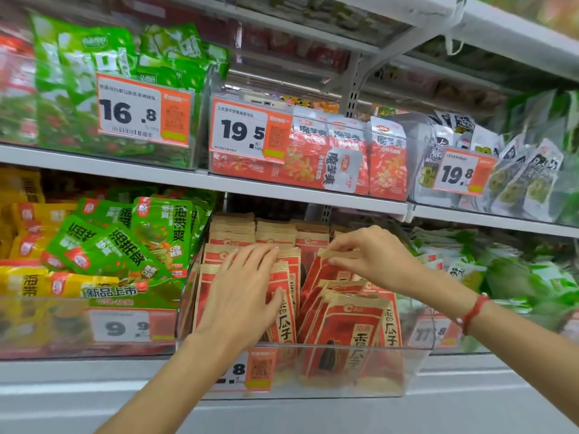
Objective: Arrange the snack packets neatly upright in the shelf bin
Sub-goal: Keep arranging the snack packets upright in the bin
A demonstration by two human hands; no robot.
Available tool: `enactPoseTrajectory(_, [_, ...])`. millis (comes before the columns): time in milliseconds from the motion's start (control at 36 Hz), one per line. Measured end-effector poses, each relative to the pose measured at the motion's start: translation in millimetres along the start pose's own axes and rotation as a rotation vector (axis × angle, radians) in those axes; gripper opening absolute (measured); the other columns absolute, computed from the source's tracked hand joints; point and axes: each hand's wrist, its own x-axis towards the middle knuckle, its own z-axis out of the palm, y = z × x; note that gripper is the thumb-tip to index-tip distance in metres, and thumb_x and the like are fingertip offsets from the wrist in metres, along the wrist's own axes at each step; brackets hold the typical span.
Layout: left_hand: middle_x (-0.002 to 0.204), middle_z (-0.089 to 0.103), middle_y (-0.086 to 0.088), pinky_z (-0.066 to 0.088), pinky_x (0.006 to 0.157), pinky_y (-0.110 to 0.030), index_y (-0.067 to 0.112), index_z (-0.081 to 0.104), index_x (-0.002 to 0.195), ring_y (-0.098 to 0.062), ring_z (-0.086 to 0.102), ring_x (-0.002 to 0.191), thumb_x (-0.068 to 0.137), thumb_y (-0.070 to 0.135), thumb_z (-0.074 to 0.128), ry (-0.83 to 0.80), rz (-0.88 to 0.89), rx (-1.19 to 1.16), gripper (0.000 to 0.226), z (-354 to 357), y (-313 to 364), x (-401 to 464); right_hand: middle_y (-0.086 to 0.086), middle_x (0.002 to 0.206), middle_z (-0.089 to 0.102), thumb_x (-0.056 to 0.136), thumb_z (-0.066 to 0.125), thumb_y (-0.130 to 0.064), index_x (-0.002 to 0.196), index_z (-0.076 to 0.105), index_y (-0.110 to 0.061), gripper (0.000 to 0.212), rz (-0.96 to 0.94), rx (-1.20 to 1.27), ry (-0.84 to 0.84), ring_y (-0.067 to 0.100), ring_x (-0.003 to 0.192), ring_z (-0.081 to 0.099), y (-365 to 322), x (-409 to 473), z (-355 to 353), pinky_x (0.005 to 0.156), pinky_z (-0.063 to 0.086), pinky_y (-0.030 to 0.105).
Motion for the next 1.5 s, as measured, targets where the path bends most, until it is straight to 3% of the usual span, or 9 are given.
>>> enactPoseTrajectory(167, [0.152,0.034,0.005,0.022,0.116,-0.029,0.018,0.028,0.15,-0.013,0.027,0.141,0.095,0.039,0.05,0.019,0.014,-0.05,0.063,2,1,1,-0.016,0.106,0.071,0.092,0.062,-0.031,0.115,0.068,-0.033,0.024,0.0,-0.069,0.198,0.006,0.099,0.067,0,-14,4,0.081,0.056,0.033])
enactPoseTrajectory(333, [0.147,0.038,0.006,0.031,0.109,-0.026,0.02,0.032,0.148,-0.012,0.028,0.138,0.095,0.038,0.05,0.032,0.008,-0.065,0.059,0,1,2,-0.022,0.084,0.068,0.095,0.058,-0.026,0.114,0.07,-0.03,0.023,0.128,0.119,-0.234,0.005,0.061,0.061,0,11,16,0.063,0.05,0.026])
enactPoseTrajectory(417, [0.145,0.038,0.008,0.037,0.104,-0.024,0.021,0.033,0.147,-0.01,0.029,0.137,0.095,0.038,0.05,0.025,0.0,-0.071,0.058,-1,1,1,-0.014,0.107,0.071,0.096,0.056,-0.025,0.113,0.07,-0.031,0.022,0.058,0.139,-0.315,0.0,0.093,0.065,-4,14,9,0.085,0.052,0.027])
enactPoseTrajectory(500, [0.146,0.038,0.008,0.039,0.103,-0.024,0.021,0.032,0.147,-0.01,0.028,0.137,0.095,0.038,0.05,0.023,0.003,-0.08,0.058,-1,2,0,-0.023,0.079,0.064,0.1,0.048,-0.03,0.078,0.07,-0.042,0.033,0.05,0.307,-0.654,-0.008,0.061,0.054,-10,7,-15,0.07,0.041,0.009])
enactPoseTrajectory(556, [0.146,0.037,0.008,0.038,0.104,-0.025,0.022,0.032,0.148,-0.01,0.028,0.137,0.095,0.038,0.05,0.018,0.003,-0.081,0.058,0,2,1,-0.019,0.092,0.068,0.098,0.043,-0.043,0.091,0.072,-0.034,0.031,0.142,0.445,-0.725,-0.006,0.08,0.061,-3,6,-23,0.082,0.045,0.012])
enactPoseTrajectory(667, [0.146,0.037,0.008,0.038,0.104,-0.024,0.021,0.032,0.148,-0.01,0.028,0.137,0.095,0.038,0.05,0.015,-0.003,-0.08,0.058,-1,2,0,-0.005,0.134,0.058,0.101,0.046,-0.026,0.13,0.059,-0.017,0.033,0.21,0.324,-0.374,0.012,0.122,0.055,12,29,-1,0.104,0.044,0.029])
enactPoseTrajectory(778, [0.149,0.029,0.013,0.034,0.106,-0.021,0.025,0.023,0.15,-0.006,0.02,0.139,0.097,0.041,0.044,0.023,0.011,-0.083,0.059,1,2,1,0.01,0.14,0.051,0.098,0.048,-0.02,0.142,0.043,-0.011,0.045,0.2,-0.001,-0.453,0.026,0.124,0.051,14,69,38,0.098,0.043,0.029])
enactPoseTrajectory(1250, [0.146,0.036,0.007,0.036,0.108,-0.027,0.019,0.031,0.147,-0.011,0.026,0.137,0.095,0.036,0.048,0.008,0.007,-0.088,0.057,4,-1,3,-0.012,0.081,0.063,0.084,0.07,-0.029,0.08,0.067,-0.029,0.006,0.116,-0.148,-0.276,0.015,0.085,0.063,-8,51,11,0.07,0.05,0.031])
enactPoseTrajectory(1500, [0.151,0.035,0.005,0.022,0.116,-0.029,0.018,0.03,0.149,-0.013,0.025,0.141,0.096,0.037,0.047,-0.02,-0.004,-0.035,0.059,-3,1,0,-0.008,0.099,0.072,0.088,0.066,-0.026,0.103,0.072,-0.032,0.017,0.081,-0.136,-0.002,0.018,0.097,0.065,-21,19,-15,0.074,0.051,0.033])
